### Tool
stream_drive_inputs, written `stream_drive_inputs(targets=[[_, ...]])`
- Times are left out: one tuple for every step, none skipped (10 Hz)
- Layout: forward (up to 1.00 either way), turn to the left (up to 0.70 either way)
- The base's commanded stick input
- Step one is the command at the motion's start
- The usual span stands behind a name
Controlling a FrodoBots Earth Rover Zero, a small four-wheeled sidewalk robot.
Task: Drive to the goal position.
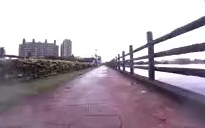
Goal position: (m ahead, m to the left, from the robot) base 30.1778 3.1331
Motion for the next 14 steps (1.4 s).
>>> stream_drive_inputs(targets=[[1.0, -0.01], [1.0, -0.01], [1.0, -0.01], [1.0, -0.01], [1.0, -0.01], [1.0, -0.01], [1.0, -0.01], [1.0, -0.01], [1.0, -0.01], [1.0, -0.01], [1.0, -0.01], [1.0, -0.01], [1.0, -0.01], [1.0, -0.01]])
